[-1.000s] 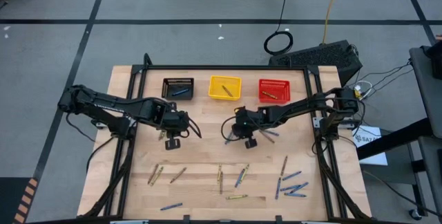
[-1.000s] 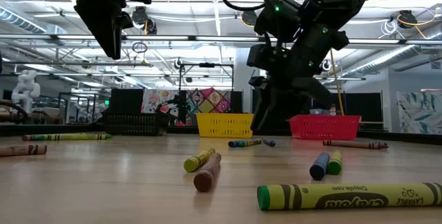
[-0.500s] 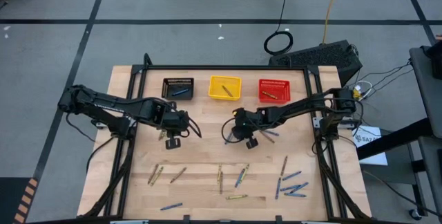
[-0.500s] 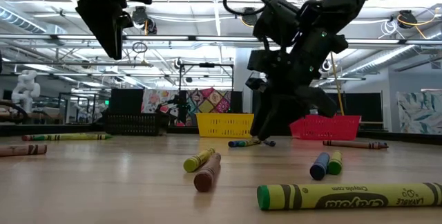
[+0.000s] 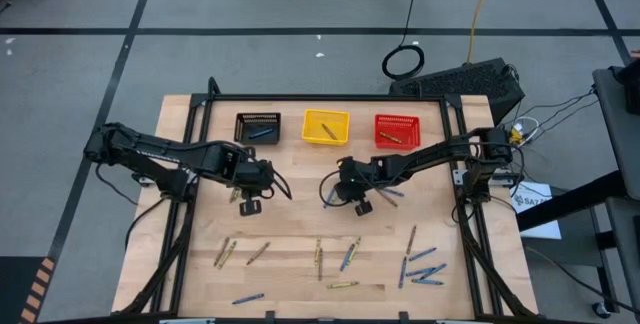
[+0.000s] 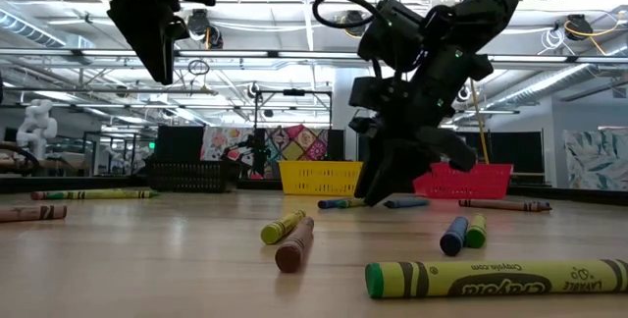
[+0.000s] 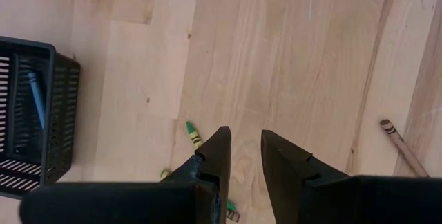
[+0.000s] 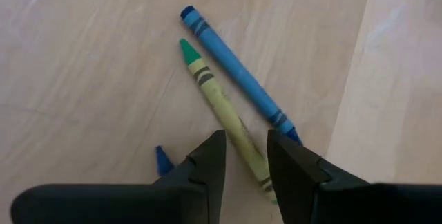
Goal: Sort crayons
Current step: Put the green crayon into the red bin
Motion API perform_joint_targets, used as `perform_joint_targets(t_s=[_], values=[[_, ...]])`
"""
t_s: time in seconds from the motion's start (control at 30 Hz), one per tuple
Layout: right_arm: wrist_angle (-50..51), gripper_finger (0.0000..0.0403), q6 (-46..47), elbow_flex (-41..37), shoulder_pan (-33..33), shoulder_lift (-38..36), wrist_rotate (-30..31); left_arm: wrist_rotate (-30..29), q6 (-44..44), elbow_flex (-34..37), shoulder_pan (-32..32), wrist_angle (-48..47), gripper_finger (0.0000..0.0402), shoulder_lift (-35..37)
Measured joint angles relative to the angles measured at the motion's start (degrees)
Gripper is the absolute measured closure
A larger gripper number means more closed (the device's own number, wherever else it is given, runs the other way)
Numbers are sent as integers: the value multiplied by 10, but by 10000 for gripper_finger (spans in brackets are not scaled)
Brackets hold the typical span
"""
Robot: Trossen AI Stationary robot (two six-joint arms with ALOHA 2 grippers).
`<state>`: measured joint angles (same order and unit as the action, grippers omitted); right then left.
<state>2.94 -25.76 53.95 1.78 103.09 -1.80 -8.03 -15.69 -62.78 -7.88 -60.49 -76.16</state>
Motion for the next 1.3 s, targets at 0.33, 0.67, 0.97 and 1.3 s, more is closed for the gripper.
perform_joint_targets(t_s=[0.33,0.67,0.97,1.3], values=[[13,309,37,0,0,2,-27,0,0,0,0,0,322,0],[24,379,73,0,0,2,-29,0,0,0,0,0,322,0],[47,400,51,1,0,2,-28,0,0,0,0,0,322,0],[46,402,74,1,0,2,-27,0,-1,0,0,0,322,0]])
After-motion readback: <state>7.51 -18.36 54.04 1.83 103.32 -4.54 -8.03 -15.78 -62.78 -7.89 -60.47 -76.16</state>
